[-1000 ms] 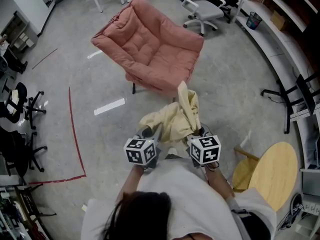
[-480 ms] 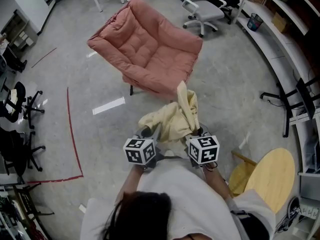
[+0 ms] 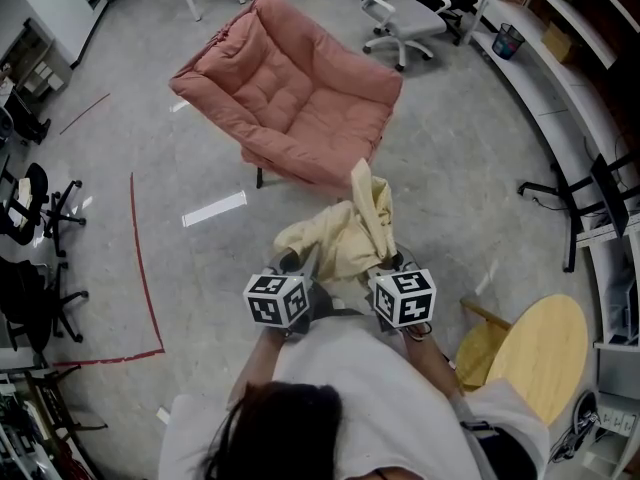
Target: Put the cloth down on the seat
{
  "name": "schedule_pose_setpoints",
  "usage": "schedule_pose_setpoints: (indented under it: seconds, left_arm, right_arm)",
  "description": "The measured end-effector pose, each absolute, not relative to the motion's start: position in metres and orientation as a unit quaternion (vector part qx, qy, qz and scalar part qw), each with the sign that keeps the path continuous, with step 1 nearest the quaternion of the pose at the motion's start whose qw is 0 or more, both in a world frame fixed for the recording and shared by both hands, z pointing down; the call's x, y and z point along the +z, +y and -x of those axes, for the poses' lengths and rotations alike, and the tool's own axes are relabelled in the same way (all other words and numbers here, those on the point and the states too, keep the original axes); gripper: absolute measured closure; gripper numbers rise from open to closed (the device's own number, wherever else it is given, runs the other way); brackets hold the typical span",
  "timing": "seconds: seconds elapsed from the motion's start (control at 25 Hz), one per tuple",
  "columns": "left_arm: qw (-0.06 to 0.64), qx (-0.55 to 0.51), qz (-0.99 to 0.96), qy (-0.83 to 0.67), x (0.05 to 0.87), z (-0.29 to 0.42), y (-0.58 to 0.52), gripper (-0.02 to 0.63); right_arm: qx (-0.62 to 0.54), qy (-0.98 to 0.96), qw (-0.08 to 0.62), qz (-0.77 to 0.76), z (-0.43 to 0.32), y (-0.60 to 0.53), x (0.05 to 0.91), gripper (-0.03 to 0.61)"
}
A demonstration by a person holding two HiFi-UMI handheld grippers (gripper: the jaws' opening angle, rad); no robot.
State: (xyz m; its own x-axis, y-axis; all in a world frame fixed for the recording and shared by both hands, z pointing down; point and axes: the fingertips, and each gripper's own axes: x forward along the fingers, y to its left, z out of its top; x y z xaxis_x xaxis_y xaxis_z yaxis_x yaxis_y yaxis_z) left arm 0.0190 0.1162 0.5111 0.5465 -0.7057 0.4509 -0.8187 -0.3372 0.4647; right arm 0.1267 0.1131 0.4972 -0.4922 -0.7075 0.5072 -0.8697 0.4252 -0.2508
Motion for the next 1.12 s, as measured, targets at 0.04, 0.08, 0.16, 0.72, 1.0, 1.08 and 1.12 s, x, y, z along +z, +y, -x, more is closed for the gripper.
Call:
schedule_pose_setpoints:
  seconds: [0.04,0.08,0.16,0.72,1.0,1.08,1.12]
  left_arm:
    - [0.334,0.085,-0.814,-0.468,0.511,-0.019,0.116,0.540]
    - [0.333,0.086,-0.814,-0.468,0.511,-0.020,0.115,0.540]
    - [0.332,0.086,-0.815,-0.467,0.510,-0.021,0.113,0.540]
    - [0.333,0.092,-0.817,-0.462,0.517,-0.007,0.073,0.540]
    - [0.343,0.091,-0.814,-0.460,0.524,0.003,0.036,0.540]
    - [0.344,0.089,-0.815,-0.458,0.525,0.006,0.021,0.540]
    - [0.345,0.086,-0.815,-0.457,0.525,0.007,0.013,0.540]
  right_arm:
    - [0.246,-0.828,0.164,-0.477,-0.127,0.113,0.497,0.457]
    - [0.246,-0.828,0.164,-0.477,-0.128,0.113,0.497,0.457]
    - [0.247,-0.827,0.162,-0.479,-0.129,0.111,0.496,0.457]
    - [0.245,-0.827,0.171,-0.476,-0.115,0.072,0.502,0.457]
    - [0.247,-0.822,0.181,-0.480,-0.106,0.036,0.506,0.457]
    - [0.244,-0.821,0.185,-0.481,-0.104,0.021,0.508,0.457]
    - [0.242,-0.821,0.188,-0.481,-0.103,0.013,0.507,0.457]
